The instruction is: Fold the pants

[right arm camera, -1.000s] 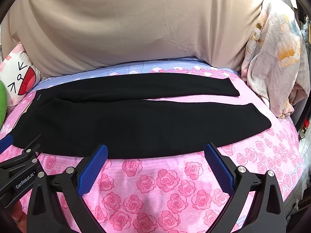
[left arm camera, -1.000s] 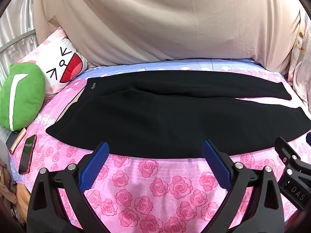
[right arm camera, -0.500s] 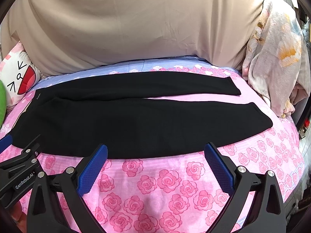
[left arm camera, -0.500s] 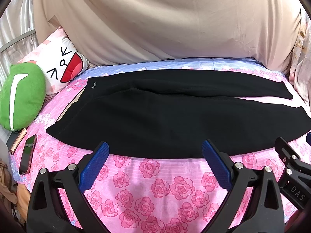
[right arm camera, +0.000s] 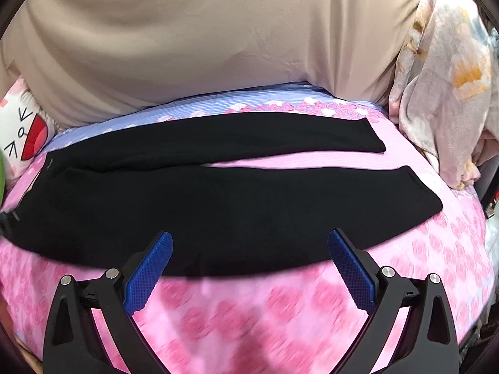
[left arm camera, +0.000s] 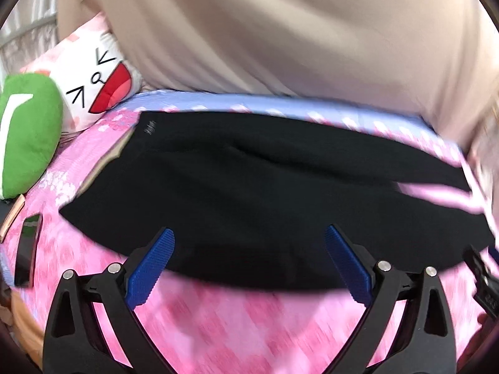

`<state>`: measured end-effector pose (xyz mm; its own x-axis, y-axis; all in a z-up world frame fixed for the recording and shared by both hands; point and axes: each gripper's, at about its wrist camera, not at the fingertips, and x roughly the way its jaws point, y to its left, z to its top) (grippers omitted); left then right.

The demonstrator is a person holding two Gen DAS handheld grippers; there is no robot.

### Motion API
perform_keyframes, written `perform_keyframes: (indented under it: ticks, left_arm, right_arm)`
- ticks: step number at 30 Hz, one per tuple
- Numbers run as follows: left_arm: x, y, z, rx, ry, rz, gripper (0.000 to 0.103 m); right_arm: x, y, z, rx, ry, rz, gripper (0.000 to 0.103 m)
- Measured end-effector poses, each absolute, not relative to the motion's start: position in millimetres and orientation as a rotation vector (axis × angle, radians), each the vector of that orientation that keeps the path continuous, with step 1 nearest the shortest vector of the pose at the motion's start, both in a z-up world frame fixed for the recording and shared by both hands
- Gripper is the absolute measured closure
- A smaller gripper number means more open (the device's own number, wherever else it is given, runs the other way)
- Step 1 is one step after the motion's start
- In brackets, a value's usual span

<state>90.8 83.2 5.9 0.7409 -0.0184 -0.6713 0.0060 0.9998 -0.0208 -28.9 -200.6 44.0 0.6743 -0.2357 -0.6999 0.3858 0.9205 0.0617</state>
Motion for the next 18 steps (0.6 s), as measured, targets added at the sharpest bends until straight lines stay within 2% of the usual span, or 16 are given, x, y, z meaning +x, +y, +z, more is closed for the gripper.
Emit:
perform_keyframes:
  ticks: [5,7,12,18]
  left_arm:
    - [188.7,150.5,25.9,-0.032,0.680,0.181,0.008]
    - [231.8,175.6,23.2,-0.036,0.713,0.225,0.008]
    - [349.3,232.2,-13.0,-0.003,0.855,0.335,0.008]
    - [414.1,272.9,-52.9,-0.127,0.956,0.300,0.008]
  right_arm:
    - [-4.2,-276.2,31.3,0.252,0.771,-0.388,0.005]
    - [6.4,-307.0,25.5,0.268,0.785,-0.434,0.005]
    - [35.1,-345.2,19.9,0.241,0.788,-0.500,0.005]
    - [81.4,-399.3,9.7,0.263,0.825,-0.448,0.005]
